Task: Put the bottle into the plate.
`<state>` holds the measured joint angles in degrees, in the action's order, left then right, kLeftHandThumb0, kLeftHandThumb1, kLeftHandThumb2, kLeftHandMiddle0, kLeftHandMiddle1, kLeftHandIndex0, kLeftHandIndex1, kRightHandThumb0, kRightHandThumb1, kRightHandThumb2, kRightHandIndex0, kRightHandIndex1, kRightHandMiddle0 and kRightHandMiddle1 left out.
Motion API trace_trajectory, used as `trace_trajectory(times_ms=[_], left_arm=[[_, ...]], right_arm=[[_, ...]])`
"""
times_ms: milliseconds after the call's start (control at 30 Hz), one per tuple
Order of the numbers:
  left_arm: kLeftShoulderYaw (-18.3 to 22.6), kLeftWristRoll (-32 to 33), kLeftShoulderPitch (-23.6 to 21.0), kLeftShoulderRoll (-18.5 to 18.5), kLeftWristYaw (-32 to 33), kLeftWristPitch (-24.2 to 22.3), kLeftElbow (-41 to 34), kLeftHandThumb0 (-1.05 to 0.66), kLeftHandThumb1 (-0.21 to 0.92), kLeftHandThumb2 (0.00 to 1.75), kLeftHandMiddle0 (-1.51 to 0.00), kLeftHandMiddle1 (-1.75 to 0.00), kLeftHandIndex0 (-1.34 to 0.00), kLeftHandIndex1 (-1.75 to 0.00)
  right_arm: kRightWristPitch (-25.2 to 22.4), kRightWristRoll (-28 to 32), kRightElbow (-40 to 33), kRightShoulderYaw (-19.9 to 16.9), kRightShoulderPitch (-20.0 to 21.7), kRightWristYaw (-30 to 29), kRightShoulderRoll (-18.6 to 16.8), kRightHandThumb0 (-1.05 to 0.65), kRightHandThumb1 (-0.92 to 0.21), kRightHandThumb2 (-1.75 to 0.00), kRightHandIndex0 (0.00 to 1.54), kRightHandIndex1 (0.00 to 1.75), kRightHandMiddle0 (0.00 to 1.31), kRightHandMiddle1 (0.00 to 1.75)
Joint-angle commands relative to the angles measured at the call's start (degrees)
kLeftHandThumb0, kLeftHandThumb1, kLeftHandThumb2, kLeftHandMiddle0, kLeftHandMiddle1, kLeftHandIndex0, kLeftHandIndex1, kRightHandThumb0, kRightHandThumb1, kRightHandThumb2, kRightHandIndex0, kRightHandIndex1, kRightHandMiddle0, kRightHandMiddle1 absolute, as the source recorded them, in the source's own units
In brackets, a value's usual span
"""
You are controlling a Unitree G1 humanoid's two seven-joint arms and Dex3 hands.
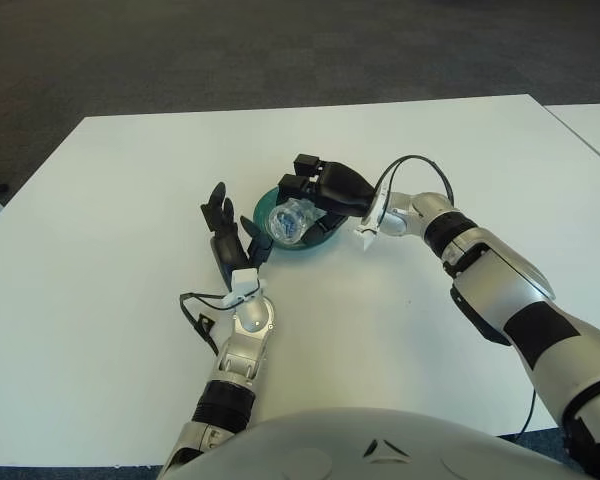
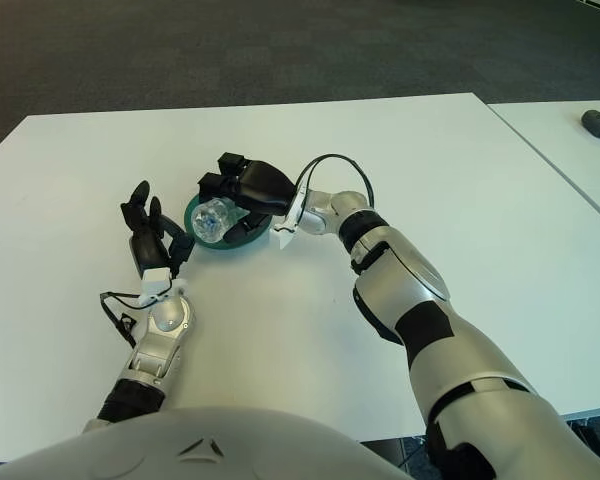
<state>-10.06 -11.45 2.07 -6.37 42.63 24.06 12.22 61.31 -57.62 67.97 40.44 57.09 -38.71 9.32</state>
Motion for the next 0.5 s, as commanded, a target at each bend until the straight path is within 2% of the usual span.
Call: trace_trajectory(times_ms=[0, 467], left_arm=[[0.3, -0.3, -0.3, -6.1, 0.8, -1.0, -0.1, -0.85, 0.92, 1.12, -0.44, -0.02, 0.0, -0.9], [-1.4, -2.5, 2.7, -6.0, 1.8, -3.4, -2.7, -0.87, 0.92, 1.11, -0.45, -0.02, 0.0, -0.84]], right_arm=[[0.4, 0.9, 0.7, 0.2, 2.0, -1.0, -0.3, -0.89, -0.92, -0.9, 1.33, 1.75, 1.12, 1.75], [-0.4, 0.6, 2.2, 1.2, 2.5, -0.5, -1.1, -0.9, -0.92, -0.93, 1.34, 1.75, 1.14, 1.75]])
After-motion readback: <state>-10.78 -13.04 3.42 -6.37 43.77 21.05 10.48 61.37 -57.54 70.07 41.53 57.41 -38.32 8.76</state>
